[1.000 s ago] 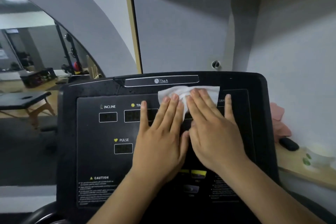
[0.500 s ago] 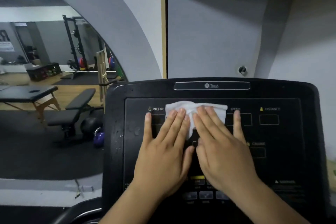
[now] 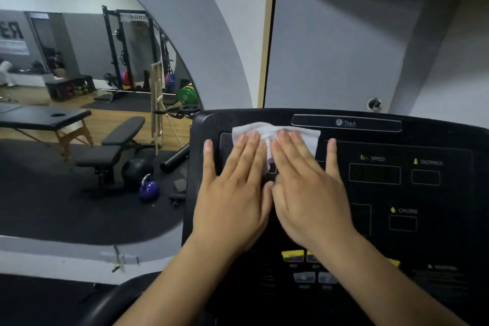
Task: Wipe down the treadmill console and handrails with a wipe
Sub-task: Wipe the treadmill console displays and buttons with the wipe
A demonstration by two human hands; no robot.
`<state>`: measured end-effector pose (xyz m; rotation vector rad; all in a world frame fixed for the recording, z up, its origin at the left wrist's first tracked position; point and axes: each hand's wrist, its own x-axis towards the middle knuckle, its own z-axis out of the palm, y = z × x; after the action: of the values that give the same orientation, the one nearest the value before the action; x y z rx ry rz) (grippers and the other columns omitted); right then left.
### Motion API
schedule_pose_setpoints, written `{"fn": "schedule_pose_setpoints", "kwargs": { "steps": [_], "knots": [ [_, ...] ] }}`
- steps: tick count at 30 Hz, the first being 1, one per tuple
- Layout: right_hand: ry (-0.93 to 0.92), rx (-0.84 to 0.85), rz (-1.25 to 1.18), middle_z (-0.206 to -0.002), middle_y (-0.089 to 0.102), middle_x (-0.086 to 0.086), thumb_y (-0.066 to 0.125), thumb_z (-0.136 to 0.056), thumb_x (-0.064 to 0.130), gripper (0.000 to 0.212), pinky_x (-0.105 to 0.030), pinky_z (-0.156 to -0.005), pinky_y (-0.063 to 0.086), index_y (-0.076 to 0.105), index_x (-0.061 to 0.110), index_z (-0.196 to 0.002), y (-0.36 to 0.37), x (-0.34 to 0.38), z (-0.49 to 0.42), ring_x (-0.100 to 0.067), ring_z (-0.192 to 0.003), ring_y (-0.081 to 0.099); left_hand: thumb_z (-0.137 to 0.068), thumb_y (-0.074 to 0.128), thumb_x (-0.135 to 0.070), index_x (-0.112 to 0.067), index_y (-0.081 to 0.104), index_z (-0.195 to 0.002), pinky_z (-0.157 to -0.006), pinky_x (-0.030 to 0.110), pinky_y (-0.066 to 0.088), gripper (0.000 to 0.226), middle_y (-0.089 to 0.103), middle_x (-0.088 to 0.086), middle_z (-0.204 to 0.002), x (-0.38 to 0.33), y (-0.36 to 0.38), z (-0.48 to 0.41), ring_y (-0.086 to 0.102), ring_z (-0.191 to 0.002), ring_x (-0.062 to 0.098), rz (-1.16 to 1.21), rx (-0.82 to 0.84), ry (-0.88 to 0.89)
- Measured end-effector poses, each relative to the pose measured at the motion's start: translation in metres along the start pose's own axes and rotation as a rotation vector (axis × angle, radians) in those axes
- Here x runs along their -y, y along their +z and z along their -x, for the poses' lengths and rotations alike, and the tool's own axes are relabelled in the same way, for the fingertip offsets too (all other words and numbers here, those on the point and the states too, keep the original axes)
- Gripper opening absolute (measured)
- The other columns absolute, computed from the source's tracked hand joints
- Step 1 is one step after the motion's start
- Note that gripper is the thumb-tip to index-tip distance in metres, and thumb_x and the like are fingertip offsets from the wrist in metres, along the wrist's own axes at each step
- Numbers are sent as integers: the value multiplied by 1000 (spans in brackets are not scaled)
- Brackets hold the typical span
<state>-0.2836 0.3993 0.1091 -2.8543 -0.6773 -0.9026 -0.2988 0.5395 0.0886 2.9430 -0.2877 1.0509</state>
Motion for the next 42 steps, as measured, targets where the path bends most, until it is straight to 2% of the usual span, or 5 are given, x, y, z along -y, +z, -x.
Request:
{"fn": "schedule_pose_setpoints", "kwargs": {
  "steps": [5,20,27,32,42],
  "knots": [
    [-28,-10,-74,-153,35,-4,31,-87,30,61,-65,-111,21,44,11,-143,18,22,28,-17,-144,25,-96,32,-39,-6,40,-146,-115,60,13,60,34,9,-155,7,8,35,26,-145,22,46,5,-25],
    [-84,36,-8,-162,7,2,14,-95,34,60,-63,-112,-7,17,19,-153,14,61,-24,-11,-148,-4,-103,32,-24,-4,22,-151,-120,48,-1,53,17,16,-159,50,-11,9,9,-149,27,84,-45,-106],
    [-178,90,-65,-156,31,-1,31,-85,30,63,-65,-113,8,40,14,-145,38,71,35,-15,-146,18,-94,35,-19,10,49,-134,-107,64,30,51,43,32,-142,40,14,78,40,-133,47,187,-7,-104],
    [-128,70,9,-161,14,0,17,-89,32,64,-65,-113,-2,22,15,-151,22,72,-4,-13,-148,4,-101,26,-23,2,22,-149,-121,47,8,54,17,27,-156,54,3,36,12,-147,37,188,-22,-103],
    [-117,21,-33,-158,25,-1,24,-93,28,58,-68,-112,3,32,14,-149,28,61,9,-12,-147,14,-97,29,-21,6,38,-141,-116,57,15,53,34,29,-149,34,11,45,28,-140,44,125,-102,-103]
  ]
}}
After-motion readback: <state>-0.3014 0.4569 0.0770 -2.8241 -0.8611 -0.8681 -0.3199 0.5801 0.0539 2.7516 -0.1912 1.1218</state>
